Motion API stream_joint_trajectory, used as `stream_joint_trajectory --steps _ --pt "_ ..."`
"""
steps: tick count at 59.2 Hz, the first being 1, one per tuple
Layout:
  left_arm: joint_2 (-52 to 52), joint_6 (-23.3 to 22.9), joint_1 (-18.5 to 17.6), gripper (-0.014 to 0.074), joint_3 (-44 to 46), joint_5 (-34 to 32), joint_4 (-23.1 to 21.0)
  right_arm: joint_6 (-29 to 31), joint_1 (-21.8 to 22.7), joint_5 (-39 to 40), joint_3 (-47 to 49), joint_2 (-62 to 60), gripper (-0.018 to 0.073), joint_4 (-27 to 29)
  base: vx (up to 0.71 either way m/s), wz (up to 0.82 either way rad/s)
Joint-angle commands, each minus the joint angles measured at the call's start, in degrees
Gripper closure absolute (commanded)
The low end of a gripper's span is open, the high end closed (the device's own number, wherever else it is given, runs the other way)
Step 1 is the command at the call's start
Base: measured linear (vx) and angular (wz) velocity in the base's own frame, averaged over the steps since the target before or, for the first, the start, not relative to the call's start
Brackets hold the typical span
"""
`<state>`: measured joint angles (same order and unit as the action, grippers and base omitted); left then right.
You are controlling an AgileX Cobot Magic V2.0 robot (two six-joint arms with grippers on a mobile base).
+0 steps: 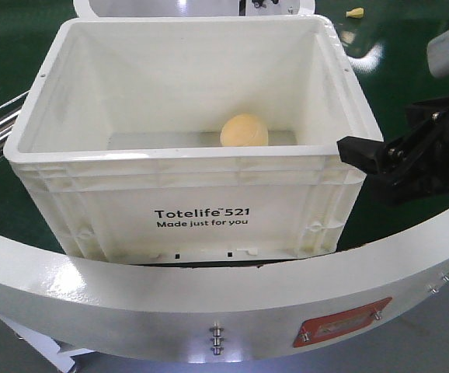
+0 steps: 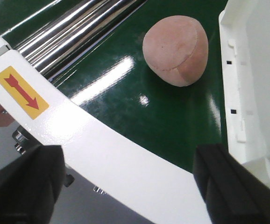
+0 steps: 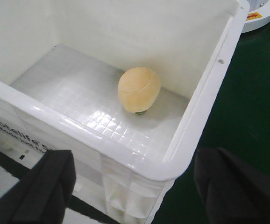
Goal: Place moving items into box and shelve
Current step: 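Grasp the pink ball on the conveyor with the left gripper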
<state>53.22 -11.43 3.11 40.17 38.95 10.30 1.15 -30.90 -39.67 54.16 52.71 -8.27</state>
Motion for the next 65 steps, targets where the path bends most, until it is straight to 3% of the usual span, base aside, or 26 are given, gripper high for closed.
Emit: stream_joint_trajectory --steps 1,9,13,21,28,36,54,65 --pt "5.15 -0.89 1.19 -0.0052 5.15 -2.34 1.83 -0.15 0.02 5.39 1.75 -0.39 -0.0005 -2.15 0.00 0.00" --pt "13.97 -0.71 6.07 -0.0024 10.63 -3.17 0.73 -0.15 0.02 5.97 1.75 -0.39 -0.0005 -2.28 0.00 0.00" --pt "18.34 1.71 7.97 -0.0003 13.30 -2.91 -2.61 -0.15 0.02 6.01 1.75 -0.39 -0.0005 -2.28 0.00 0.00" --pt "24.73 15.22 9.63 0.0024 17.31 -2.25 -17.35 -0.15 0.02 6.01 1.75 -0.39 -0.0005 -2.28 0.00 0.00" --pt "29.14 29.48 9.99 0.0024 19.54 -2.81 -33.87 -0.15 0.02 6.26 1.75 -0.39 -0.0005 -2.28 0.00 0.00" --pt "33.90 39.53 9.99 0.0024 21.78 -4.41 -46.84 -0.15 0.02 6.42 1.75 -0.39 -0.0005 -2.28 0.00 0.00" --pt "44.99 41.02 9.71 -0.0077 28.80 -4.31 -48.05 -0.15 0.02 6.33 1.75 -0.39 -0.0005 -2.08 0.00 0.00" --pt "50.47 42.09 9.71 -0.0050 30.59 -3.89 -48.01 -0.20 0.02 6.33 1.75 -0.39 -0.0005 -2.08 0.00 0.00"
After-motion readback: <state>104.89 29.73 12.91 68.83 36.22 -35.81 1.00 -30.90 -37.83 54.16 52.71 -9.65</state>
